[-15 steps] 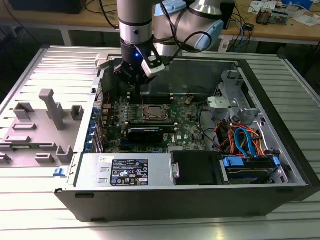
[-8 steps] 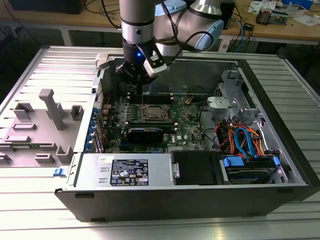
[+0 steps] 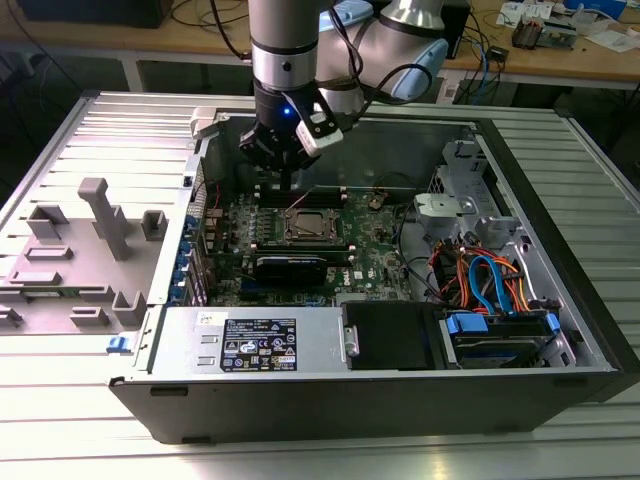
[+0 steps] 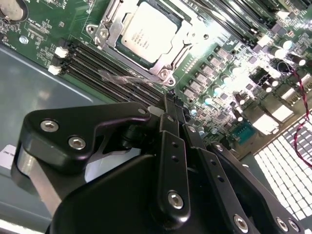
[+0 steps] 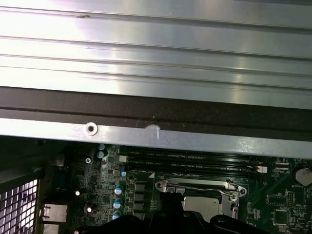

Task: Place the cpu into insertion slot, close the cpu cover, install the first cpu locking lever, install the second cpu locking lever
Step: 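Install the first cpu locking lever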

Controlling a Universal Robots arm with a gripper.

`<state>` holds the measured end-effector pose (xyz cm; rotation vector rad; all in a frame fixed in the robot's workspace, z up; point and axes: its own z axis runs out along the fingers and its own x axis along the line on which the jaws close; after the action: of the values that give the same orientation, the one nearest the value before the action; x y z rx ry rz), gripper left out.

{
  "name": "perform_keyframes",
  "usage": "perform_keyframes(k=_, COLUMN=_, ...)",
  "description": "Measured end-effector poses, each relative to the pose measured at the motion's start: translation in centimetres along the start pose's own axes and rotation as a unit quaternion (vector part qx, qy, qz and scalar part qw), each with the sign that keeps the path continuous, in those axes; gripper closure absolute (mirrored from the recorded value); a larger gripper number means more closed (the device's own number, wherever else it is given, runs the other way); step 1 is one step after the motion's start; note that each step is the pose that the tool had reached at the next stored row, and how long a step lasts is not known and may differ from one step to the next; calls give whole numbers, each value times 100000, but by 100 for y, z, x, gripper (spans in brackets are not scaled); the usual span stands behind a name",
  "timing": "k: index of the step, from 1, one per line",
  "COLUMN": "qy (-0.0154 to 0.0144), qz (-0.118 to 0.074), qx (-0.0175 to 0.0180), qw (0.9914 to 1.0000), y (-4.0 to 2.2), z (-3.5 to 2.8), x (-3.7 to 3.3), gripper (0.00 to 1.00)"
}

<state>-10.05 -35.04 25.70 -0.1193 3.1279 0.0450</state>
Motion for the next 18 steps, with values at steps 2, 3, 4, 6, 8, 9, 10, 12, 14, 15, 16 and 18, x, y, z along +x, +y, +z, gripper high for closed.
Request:
perform_keyframes(k=2, qy=-70, qz=-6, qx=3, qw=100000, y=-1, z=13, x=-8, gripper=89)
perform_keyframes(k=3, qy=-98, qz=-17, qx=6, qw=100000, y=-2, z=19, x=-13, gripper=89)
perform_keyframes(k=4, qy=-157, qz=-23, qx=13, qw=100000, y=-2, z=33, x=-19, gripper=89)
perform_keyframes(k=6, qy=-290, qz=-39, qx=39, qw=100000, y=-4, z=72, x=-26, gripper=89)
perform_keyframes(k=8, qy=-329, qz=-44, qx=36, qw=99999, y=-5, z=106, x=-29, gripper=89)
perform_keyframes(k=9, qy=-319, qz=-41, qx=49, qw=99999, y=-5, z=106, x=-28, gripper=89)
perform_keyframes(k=10, qy=-313, qz=-44, qx=54, qw=99999, y=-6, z=106, x=-28, gripper=89)
perform_keyframes(k=12, qy=-321, qz=-46, qx=79, qw=99999, y=-5, z=111, x=-29, gripper=89)
perform_keyframes(k=14, qy=-320, qz=-48, qx=124, qw=99999, y=-5, z=112, x=-29, gripper=89)
perform_keyframes(k=15, qy=-320, qz=-49, qx=126, qw=99999, y=-5, z=112, x=-29, gripper=89)
perform_keyframes(k=16, qy=-318, qz=-48, qx=128, qw=99999, y=-6, z=111, x=-29, gripper=89)
perform_keyframes(k=18, qy=-318, qz=-46, qx=130, qw=99999, y=-5, z=111, x=-29, gripper=89)
